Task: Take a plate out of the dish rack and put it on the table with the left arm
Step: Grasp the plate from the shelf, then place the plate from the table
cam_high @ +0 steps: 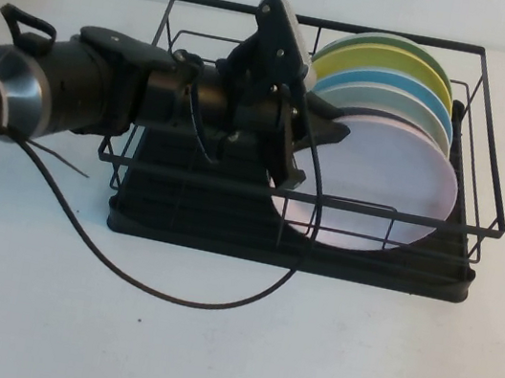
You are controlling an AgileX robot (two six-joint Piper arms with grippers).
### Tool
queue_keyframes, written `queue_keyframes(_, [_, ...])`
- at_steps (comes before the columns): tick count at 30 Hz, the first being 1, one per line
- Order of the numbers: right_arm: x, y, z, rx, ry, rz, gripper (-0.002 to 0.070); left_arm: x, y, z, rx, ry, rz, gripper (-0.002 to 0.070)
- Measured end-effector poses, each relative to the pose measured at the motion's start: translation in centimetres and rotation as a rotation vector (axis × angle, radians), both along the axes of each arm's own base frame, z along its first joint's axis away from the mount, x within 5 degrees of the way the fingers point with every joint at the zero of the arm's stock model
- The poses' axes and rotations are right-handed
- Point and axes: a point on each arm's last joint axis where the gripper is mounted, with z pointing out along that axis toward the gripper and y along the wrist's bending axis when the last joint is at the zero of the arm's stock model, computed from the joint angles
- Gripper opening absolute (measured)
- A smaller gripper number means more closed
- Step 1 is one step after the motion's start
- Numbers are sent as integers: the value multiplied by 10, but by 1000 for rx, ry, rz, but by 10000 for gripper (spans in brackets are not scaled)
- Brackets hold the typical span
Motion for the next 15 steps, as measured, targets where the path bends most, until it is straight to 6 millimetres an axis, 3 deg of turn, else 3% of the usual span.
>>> queue_keyframes(3, [0, 0, 0, 0, 0, 0, -18, -8, 4, 22, -8, -81, -16, 69])
queue_keyframes(11, [0, 0, 0, 0, 0, 0, -18, -55, 26, 115, -142, -264, -19, 36])
queue_keyframes(15, [0, 0, 0, 0, 0, 0, -18, -84, 44, 155, -305, -86, 86, 34])
